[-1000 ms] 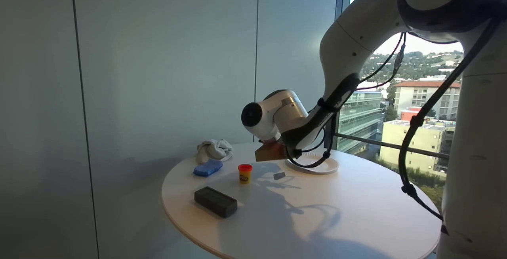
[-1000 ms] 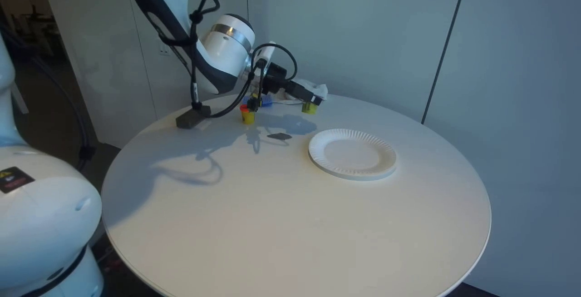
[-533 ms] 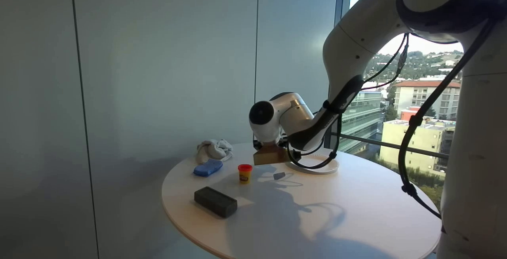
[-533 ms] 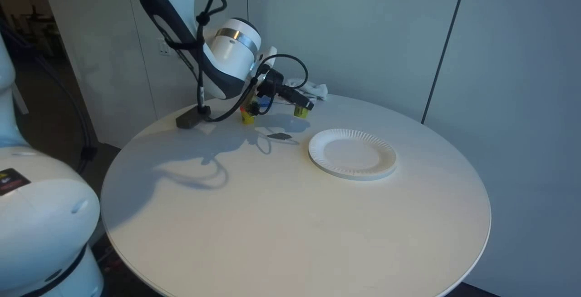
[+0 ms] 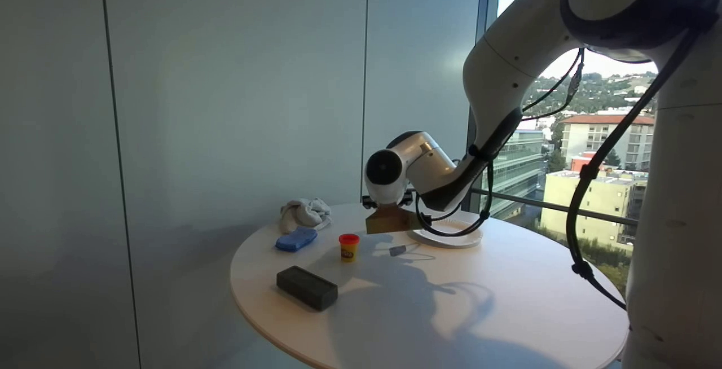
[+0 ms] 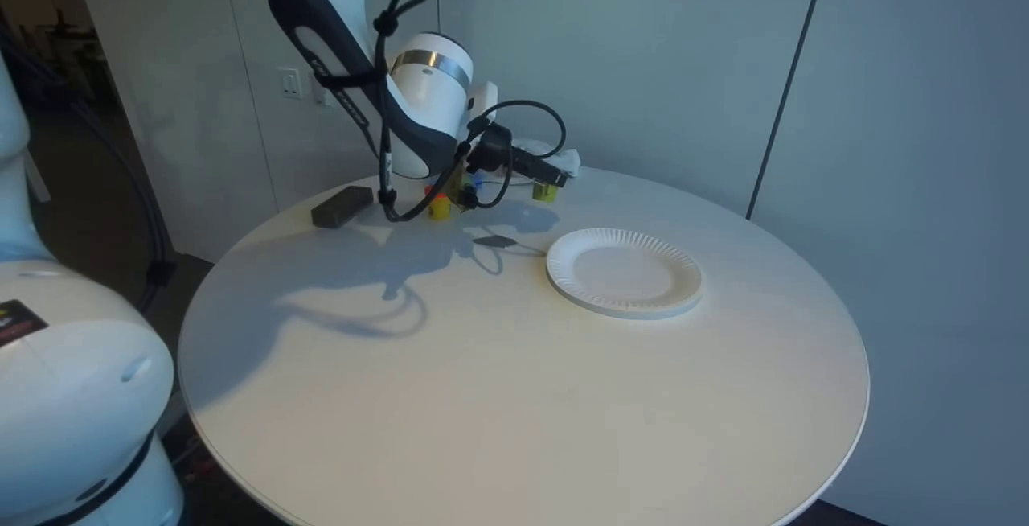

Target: Remove the yellow containers from the white plate.

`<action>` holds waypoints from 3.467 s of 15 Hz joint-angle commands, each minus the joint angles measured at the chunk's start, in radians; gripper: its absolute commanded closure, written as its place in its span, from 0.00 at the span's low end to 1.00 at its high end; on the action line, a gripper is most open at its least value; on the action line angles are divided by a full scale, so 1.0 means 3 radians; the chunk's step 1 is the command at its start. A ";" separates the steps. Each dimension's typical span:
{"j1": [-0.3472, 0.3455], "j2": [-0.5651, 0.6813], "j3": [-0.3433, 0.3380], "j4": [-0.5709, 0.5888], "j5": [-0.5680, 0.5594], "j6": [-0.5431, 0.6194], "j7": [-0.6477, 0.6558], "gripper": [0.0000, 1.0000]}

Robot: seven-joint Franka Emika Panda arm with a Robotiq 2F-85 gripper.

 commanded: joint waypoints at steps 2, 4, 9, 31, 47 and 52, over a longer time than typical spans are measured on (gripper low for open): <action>-0.0040 0.0134 -0.0010 0.0146 -0.0555 0.0087 0.0560 0.77; -0.0089 0.0235 -0.0026 0.0228 -0.0599 0.0289 0.0706 0.77; -0.0196 0.0537 -0.0048 0.0474 -0.0632 0.0608 0.1024 0.77; -0.0219 0.1039 0.0085 0.0772 -0.0717 -0.0577 0.1458 0.19; -0.0319 -0.0103 0.0010 -0.0178 -0.0634 -0.0236 0.0338 0.00; -0.0315 -0.0986 -0.0220 -0.0694 -0.0344 0.0312 -0.0613 0.00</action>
